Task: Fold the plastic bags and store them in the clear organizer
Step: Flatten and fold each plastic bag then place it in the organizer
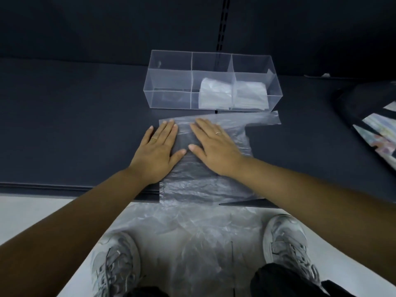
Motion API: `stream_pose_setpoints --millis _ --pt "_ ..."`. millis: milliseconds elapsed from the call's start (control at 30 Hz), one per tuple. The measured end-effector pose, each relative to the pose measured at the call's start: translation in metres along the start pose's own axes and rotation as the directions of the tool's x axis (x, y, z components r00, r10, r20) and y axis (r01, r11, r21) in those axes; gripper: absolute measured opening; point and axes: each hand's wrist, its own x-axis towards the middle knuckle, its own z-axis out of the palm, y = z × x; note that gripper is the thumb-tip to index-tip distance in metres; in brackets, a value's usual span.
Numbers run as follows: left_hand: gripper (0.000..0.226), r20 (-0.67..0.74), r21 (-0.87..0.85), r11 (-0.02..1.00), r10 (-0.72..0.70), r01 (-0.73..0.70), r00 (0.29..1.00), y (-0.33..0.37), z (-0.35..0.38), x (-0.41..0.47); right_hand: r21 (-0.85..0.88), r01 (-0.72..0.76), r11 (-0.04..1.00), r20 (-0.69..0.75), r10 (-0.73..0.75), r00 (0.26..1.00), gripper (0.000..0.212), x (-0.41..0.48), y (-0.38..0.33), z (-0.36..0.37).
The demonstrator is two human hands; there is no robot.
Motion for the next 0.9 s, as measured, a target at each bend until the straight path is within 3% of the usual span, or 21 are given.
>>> stream_pose_setpoints --millis 133,233,300,367,400,467,567,633,767,900 --pt "0.086 0.004 0.058 0.998 0.039 -0.039 0.999 -0.019 0.002 0.001 -0.057 -0.17 0.984 -0.069 0.166 0.984 0.069 -0.021 0.056 0.002" --pt "0.083 0.016 0.082 0.997 -0.001 -0.001 1.0 -0.03 -0.002 0.001 -0.065 -0.37 0.927 -0.14 0.359 0.923 0.068 -0.053 0.103 -0.004" --pt "0.071 -0.106 0.064 0.998 0.005 0.002 0.994 -0.028 -0.008 -0.011 -0.044 -0.49 0.871 -0.171 0.476 0.862 0.064 -0.072 0.123 -0.008" --pt "0.057 -0.262 0.026 0.994 0.107 -0.103 0.959 -0.016 -0.011 -0.036 -0.007 -0.548 0.837 -0.229 0.532 0.815 0.06 -0.086 0.126 -0.013" --pt "0.055 -0.298 -0.004 0.983 0.172 -0.181 0.939 -0.009 -0.01 -0.051 0.026 -0.529 0.848 -0.273 0.515 0.812 0.059 -0.09 0.12 -0.015" --pt "0.06 -0.244 -0.059 0.946 0.297 -0.319 0.923 0.003 0.001 -0.085 0.16 -0.356 0.921 -0.303 0.389 0.87 0.059 -0.097 0.089 -0.019" --pt "0.066 -0.098 0.01 0.916 0.4 -0.401 0.911 0.011 0.014 -0.116 0.326 0.012 0.945 -0.1 0.022 0.995 0.071 -0.114 0.018 -0.01" --pt "0.05 -0.153 0.043 0.924 0.381 -0.379 0.912 0.013 0.015 -0.119 0.254 0.155 0.955 -0.001 -0.16 0.987 0.077 -0.122 -0.016 0.005" --pt "0.026 -0.341 -0.094 0.923 0.323 -0.374 0.883 0.026 0.001 -0.117 0.133 0.148 0.98 -0.07 -0.14 0.988 0.061 -0.12 -0.04 0.016" --pt "0.03 -0.312 -0.333 0.901 0.171 -0.277 0.934 0.034 -0.02 -0.127 0.206 0.132 0.97 -0.21 -0.088 0.974 0.033 -0.125 -0.029 0.005"
